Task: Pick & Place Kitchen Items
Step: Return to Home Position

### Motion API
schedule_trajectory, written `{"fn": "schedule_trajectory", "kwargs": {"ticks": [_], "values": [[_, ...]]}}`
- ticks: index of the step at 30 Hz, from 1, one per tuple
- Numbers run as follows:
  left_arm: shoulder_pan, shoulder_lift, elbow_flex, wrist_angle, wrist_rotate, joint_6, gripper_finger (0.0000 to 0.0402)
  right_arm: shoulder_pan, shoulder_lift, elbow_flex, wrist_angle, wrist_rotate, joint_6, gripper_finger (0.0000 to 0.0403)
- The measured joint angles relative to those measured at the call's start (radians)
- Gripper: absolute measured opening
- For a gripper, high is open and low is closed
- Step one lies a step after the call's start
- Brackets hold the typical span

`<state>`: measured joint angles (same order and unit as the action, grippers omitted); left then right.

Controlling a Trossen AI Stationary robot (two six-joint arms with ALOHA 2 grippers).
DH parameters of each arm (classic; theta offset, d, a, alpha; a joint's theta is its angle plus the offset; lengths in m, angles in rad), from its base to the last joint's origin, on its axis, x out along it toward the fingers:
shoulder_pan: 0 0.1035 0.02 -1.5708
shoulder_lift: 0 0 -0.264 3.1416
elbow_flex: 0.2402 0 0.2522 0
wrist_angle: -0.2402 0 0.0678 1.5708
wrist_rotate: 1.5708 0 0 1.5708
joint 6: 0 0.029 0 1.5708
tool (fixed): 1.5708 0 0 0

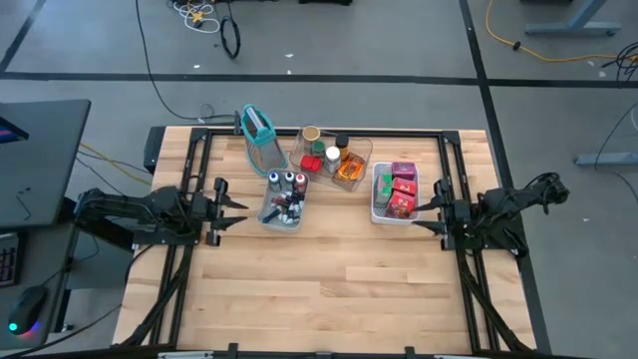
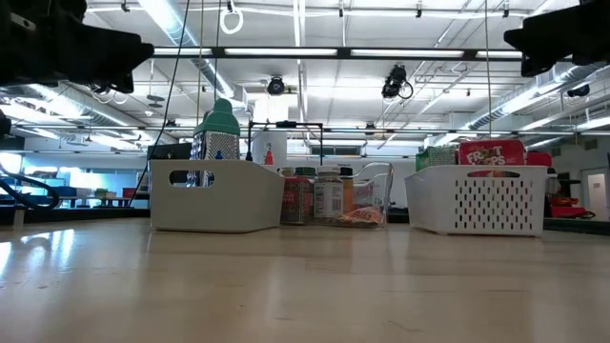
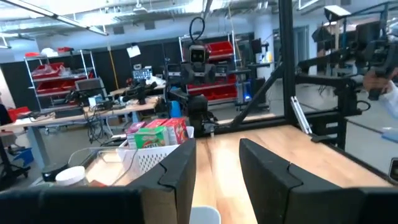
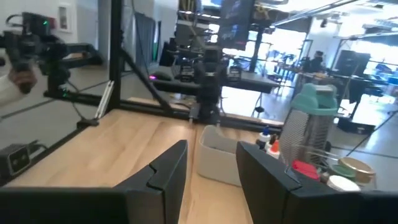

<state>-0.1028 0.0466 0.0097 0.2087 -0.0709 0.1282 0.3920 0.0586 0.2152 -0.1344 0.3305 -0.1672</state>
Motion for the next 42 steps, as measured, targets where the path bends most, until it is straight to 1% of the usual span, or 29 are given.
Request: {"fn": "schedule_trajectory", "kwargs": {"ticks": [2,3,5,8,10,13,16,18,21,30,35,38,42], "values": [[0.000,-0.010,0.000,-0.015,-0.007,0.004,0.0130,0.000,0.000,-0.010,-0.004,-0.007,-0.005,0.0147],[0.000,-0.014,0.000,-0.017,-0.026,0.009,0.0130,0.000,0.000,-0.017,-0.005,-0.007,-0.007,0.0145],[0.000,-0.018,0.000,-0.003,-0.101,0.003,0.0130,0.000,0.000,-0.033,-0.006,-0.007,-0.006,0.0135],[0.000,-0.016,0.000,-0.020,-0.224,-0.011,0.0130,0.000,0.000,-0.052,-0.008,-0.008,0.009,0.0109],[0.000,-0.013,0.000,-0.015,-0.257,-0.013,0.0130,0.000,0.000,-0.057,-0.008,-0.009,0.010,0.0085],[0.000,-0.015,0.000,-0.008,-0.228,-0.014,0.0130,0.000,0.000,-0.060,-0.009,-0.003,-0.009,0.0048],[0.000,-0.015,0.000,-0.009,-0.172,-0.018,0.0130,0.000,0.000,-0.060,-0.009,0.058,-0.052,0.0018],[0.000,-0.015,0.000,-0.009,-0.143,-0.019,0.0130,0.000,0.000,-0.060,-0.009,0.103,-0.059,0.0007],[0.000,-0.015,0.000,-0.009,-0.135,-0.019,0.0130,0.000,0.000,-0.060,-0.009,0.139,-0.052,0.0009],[0.000,-0.015,0.000,-0.009,-0.137,-0.020,0.0130,0.000,0.001,-0.060,-0.009,0.140,-0.059,0.0051],[0.000,-0.015,0.000,0.001,-0.138,-0.100,0.0130,0.000,0.001,-0.060,-0.009,0.140,-0.059,0.0059],[0.000,-0.014,0.000,0.000,-0.138,-0.087,0.0130,0.000,0.001,-0.060,-0.009,0.140,-0.059,0.0059],[0.000,-0.014,0.000,0.000,-0.138,-0.022,0.0130,0.000,0.001,-0.060,-0.009,0.140,-0.059,0.0059]]}}
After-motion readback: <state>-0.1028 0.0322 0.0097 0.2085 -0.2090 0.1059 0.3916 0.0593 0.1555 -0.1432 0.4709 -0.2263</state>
